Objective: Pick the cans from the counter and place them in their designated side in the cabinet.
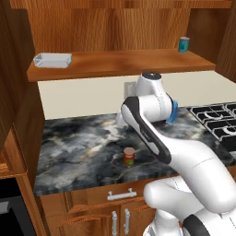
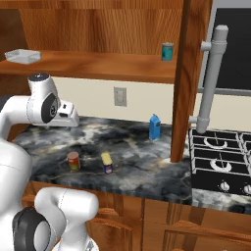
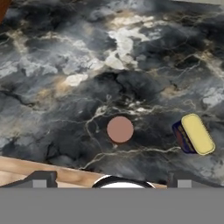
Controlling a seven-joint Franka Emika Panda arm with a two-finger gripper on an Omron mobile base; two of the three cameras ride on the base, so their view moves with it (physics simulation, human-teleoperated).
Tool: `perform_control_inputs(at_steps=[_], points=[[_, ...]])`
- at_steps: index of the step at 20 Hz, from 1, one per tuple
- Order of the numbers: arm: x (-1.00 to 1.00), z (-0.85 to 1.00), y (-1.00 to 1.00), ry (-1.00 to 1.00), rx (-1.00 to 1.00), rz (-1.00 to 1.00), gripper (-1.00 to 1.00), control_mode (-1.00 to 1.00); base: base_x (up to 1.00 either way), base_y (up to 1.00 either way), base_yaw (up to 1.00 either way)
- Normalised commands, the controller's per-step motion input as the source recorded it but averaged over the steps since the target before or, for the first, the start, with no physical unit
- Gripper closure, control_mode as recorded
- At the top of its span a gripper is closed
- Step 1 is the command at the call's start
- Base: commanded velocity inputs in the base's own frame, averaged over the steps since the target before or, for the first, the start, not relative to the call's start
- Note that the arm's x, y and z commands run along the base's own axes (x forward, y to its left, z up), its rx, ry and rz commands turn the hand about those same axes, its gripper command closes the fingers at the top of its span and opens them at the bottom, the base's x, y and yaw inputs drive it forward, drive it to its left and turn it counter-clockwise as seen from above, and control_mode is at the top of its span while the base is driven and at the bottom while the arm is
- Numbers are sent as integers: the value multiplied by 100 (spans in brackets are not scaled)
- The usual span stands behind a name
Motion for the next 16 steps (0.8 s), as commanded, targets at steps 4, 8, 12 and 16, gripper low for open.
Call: perform_control_inputs(at_steps=[4, 8, 12, 16], points=[[13, -18, 0, 0, 1, 3, -100, -100, 0, 0, 0], [17, -14, 0, 0, 0, 2, -100, -100, 0, 0, 0], [14, -13, -2, 0, 0, 2, -100, -100, 0, 0, 0], [15, -12, -1, 0, 0, 1, -100, -100, 0, 0, 0]])
